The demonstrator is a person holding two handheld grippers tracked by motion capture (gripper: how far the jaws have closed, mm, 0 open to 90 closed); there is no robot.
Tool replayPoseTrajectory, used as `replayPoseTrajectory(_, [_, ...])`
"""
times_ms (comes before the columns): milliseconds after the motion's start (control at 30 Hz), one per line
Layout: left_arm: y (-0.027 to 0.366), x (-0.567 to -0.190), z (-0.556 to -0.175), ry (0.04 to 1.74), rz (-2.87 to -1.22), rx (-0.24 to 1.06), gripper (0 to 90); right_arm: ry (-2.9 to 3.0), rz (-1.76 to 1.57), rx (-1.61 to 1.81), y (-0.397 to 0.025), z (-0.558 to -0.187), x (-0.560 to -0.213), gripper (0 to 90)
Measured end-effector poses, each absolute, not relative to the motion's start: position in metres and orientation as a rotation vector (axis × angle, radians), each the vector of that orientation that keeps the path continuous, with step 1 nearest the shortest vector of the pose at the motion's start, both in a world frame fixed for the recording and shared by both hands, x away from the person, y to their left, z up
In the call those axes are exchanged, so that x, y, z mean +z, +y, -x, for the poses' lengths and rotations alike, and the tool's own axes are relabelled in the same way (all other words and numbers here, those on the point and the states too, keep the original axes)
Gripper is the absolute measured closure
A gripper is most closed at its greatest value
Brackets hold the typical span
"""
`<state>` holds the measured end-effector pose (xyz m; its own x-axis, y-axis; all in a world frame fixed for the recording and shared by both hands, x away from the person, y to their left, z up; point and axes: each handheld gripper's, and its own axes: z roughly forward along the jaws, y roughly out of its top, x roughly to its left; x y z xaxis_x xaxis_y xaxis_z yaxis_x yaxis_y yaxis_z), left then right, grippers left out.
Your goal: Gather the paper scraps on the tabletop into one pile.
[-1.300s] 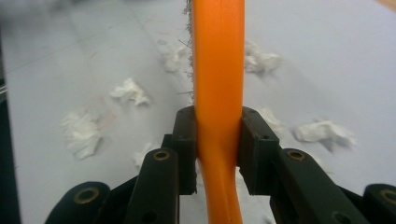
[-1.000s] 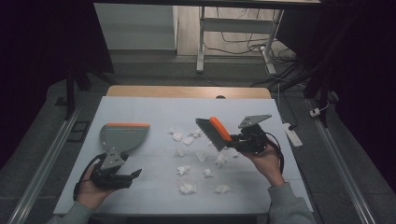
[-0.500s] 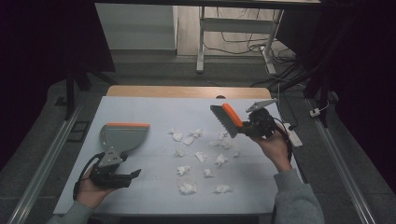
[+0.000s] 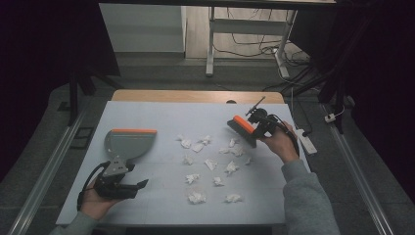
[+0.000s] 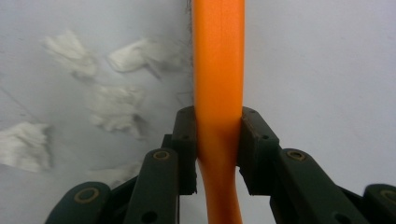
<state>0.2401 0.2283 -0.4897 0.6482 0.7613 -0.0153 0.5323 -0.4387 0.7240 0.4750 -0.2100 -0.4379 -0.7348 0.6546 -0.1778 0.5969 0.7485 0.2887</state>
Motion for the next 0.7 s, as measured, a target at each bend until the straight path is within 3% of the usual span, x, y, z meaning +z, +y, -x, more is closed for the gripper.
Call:
replayPoseTrajectory(167, [0.228, -0.49, -0.24, 0.996, -2.144, 0.408, 27.5, 2.769, -0.827, 0.214, -0.179, -0.462, -0.44, 70.4])
replayPoseTrajectory(400, [0.231, -0.49, -0.238, 0.994, -2.137, 0.401, 27.7, 2.869, -0.725, 0.381, -0.161, -0.432, -0.428, 70.4])
replayPoseTrajectory(700, [0.23, -0.491, -0.24, 0.996, -2.136, 0.397, 27.9, 2.773, -0.763, 0.545, -0.163, -0.44, -0.407, 70.3])
